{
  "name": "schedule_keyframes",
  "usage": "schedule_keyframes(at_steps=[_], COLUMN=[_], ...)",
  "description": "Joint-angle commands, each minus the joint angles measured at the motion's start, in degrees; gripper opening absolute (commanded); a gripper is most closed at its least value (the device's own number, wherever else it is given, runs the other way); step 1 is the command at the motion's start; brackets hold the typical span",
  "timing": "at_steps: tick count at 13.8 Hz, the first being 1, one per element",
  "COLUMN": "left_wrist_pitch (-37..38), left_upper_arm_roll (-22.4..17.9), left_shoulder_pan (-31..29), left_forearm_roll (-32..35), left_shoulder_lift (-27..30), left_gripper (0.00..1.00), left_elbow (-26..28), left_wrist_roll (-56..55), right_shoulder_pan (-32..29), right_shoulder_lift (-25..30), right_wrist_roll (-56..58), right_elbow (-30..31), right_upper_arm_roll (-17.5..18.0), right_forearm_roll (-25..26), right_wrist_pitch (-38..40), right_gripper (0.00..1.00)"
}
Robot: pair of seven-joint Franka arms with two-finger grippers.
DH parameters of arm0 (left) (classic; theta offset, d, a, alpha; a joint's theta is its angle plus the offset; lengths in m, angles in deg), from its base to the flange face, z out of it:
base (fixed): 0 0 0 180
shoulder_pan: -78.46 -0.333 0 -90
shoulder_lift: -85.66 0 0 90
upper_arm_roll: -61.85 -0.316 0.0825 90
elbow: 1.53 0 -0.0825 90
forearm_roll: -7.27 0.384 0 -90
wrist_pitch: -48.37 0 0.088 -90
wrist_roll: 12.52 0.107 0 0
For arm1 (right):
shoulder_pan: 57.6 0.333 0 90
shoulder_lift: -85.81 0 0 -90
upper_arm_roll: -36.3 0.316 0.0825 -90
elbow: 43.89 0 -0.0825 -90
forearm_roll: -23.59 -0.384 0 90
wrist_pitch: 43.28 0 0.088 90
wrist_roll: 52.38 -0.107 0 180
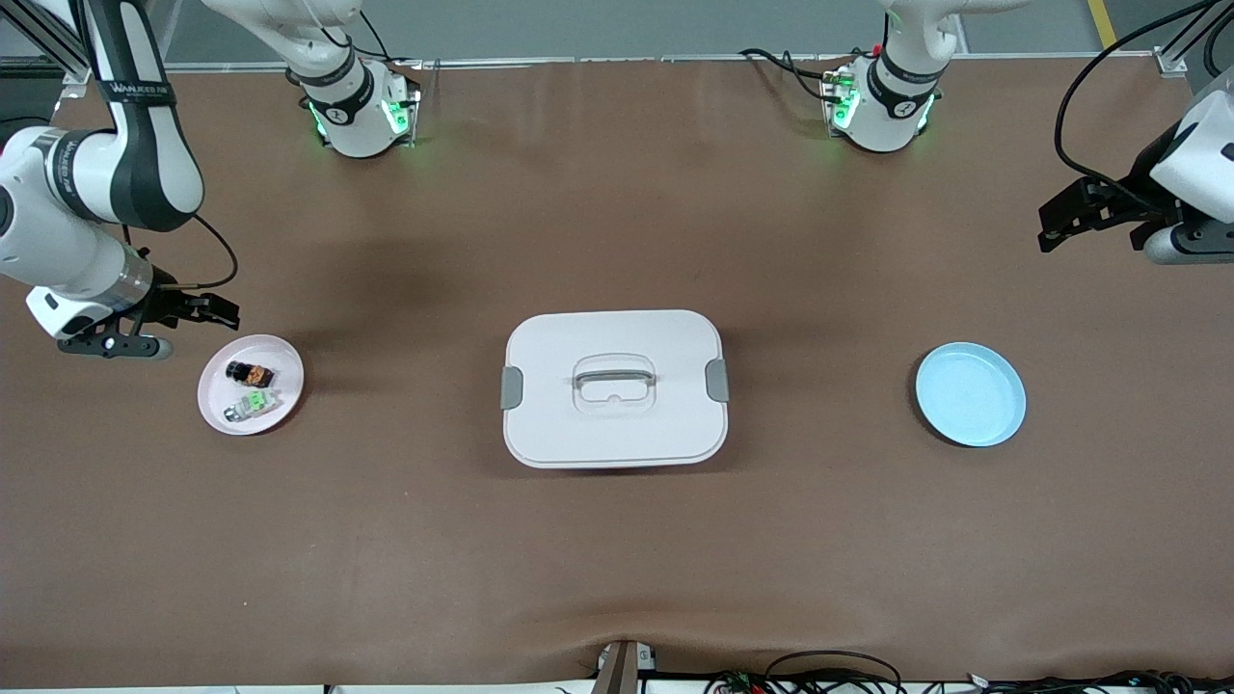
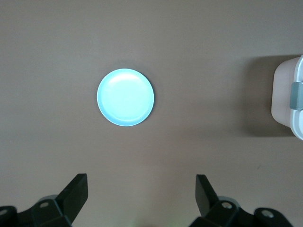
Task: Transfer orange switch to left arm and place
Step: 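Move the right gripper down over the white plate's black switch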
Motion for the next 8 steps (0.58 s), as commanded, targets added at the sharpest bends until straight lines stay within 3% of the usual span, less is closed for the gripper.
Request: schedule_keyframes(at_steps=[1,8], left_wrist_pitch=[1.1,1.1], left_upper_arm_roll=[0.2,0.1], left_shoulder_pan=[0.0,0.0], left_forearm_roll=[0.3,0.3], left_shoulder_lift=[-0.6,-1.0], left_gripper=[1.0,1.0], left_elbow=[-1.3,-1.3], left_wrist_roll=[-0.2,-0.3], right_shoulder_pan=[-2.0,-4.0], right_shoulder_lift=[0.0,-7.7], right_wrist_roll=[0.4,-2.4], right_elbow=[1.7,1.9], right_upper_arm_roll=[0.5,0.6], right_forearm_roll=[1.1,0.3], right_wrist_pitch=[-2.7,-11.0], right_gripper=[1.0,1.0])
